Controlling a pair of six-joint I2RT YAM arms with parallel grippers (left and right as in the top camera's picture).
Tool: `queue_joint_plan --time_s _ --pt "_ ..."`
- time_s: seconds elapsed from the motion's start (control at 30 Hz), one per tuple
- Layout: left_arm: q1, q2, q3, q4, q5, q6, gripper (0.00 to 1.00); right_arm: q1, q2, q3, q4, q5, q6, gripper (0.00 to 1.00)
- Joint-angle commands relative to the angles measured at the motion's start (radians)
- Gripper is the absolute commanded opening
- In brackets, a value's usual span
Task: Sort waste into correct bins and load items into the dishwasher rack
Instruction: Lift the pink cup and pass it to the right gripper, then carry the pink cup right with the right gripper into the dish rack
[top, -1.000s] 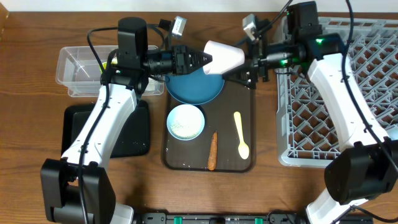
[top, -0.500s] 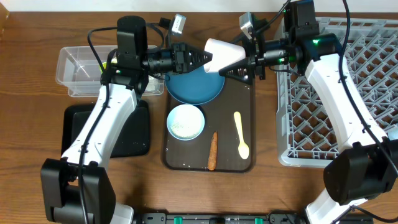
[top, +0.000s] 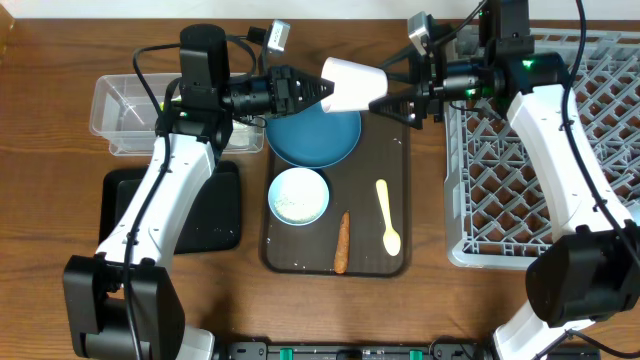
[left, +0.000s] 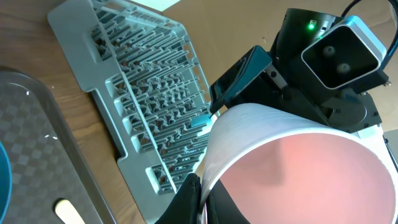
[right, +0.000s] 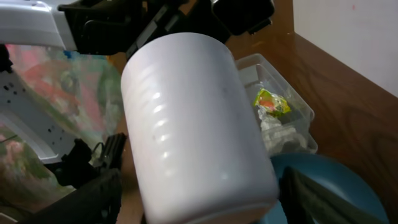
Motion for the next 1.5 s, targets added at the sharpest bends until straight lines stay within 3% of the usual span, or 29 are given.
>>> queue_joint_plan --time_s 0.0,0.67,0.8,0.9,1.23,1.37,1.47 --pt "0.003 0.008 0.022 0.005 0.018 -0.002 0.07 0.014 0.002 -0.005 -0.004 -0.037 -0.02 0.8" --pt "0.003 0.008 0.022 0.005 0.018 -0.005 0.07 0.064 0.002 -0.005 0.04 -0.042 -0.03 0.79" --pt "0.003 0.008 0.022 0.005 0.018 -0.005 0.07 0.07 0.002 -0.005 0.048 -0.045 -0.031 0.75" --pt "0.003 0.008 0.022 0.005 0.018 -0.005 0.07 0.07 0.002 -0.005 0.048 -0.045 -0.031 0.66" --pt "0.003 0.008 0.022 0.005 0.018 -0.005 0.07 0.07 0.002 -0.005 0.048 -0.044 -0.031 0.57" --pt "0.003 0.008 0.021 0.003 0.002 0.007 0.17 0.07 0.002 -0.005 0.042 -0.028 -0.019 0.55" --pt "0.003 0.008 0.015 -0.036 -0.055 0.088 0.27 0.07 0.002 -0.005 0.04 0.042 0.073 0.5"
